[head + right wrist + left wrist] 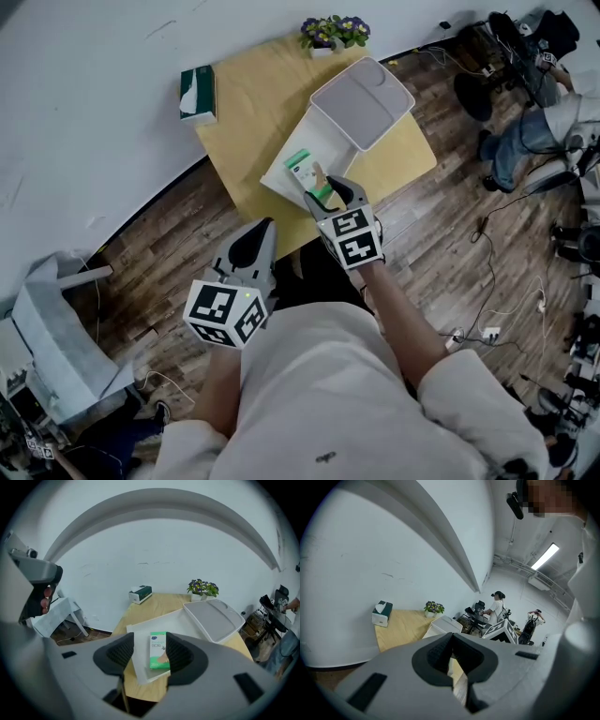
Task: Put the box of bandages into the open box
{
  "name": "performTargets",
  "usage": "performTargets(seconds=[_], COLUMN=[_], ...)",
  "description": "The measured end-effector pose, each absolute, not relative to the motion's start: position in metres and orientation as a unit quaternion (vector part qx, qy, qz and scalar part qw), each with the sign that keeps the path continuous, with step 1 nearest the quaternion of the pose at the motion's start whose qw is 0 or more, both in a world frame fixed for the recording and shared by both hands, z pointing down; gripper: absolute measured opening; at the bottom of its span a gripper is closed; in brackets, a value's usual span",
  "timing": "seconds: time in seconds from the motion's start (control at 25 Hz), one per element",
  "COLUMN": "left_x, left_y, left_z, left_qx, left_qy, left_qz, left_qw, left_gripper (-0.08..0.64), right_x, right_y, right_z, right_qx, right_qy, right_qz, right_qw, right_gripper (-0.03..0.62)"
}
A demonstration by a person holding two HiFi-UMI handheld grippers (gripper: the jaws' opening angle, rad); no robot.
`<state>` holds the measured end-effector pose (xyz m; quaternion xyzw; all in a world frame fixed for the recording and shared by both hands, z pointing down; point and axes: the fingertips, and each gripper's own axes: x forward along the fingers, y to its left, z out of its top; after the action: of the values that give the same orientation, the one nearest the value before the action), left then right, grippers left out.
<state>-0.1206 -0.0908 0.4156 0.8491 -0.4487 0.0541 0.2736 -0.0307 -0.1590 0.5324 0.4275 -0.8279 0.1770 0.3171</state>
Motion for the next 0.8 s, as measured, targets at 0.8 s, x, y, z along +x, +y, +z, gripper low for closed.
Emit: performTargets(seconds=[0.8], left_x=[-0.120], left_y=[-0.069], left_z=[0.399], left_qx=[0.859], left_qy=[-0.450], left_qz=[0.042], left_qw=[0.242], left_gripper=[-0.002], right_x=[-0.027], right_y=[-0.120], right_z=[0.462], right_qx=[0.443], right_qy=[-0.851], right_qz=[0.134], right_qw=[0.249], right_gripper=[0.120])
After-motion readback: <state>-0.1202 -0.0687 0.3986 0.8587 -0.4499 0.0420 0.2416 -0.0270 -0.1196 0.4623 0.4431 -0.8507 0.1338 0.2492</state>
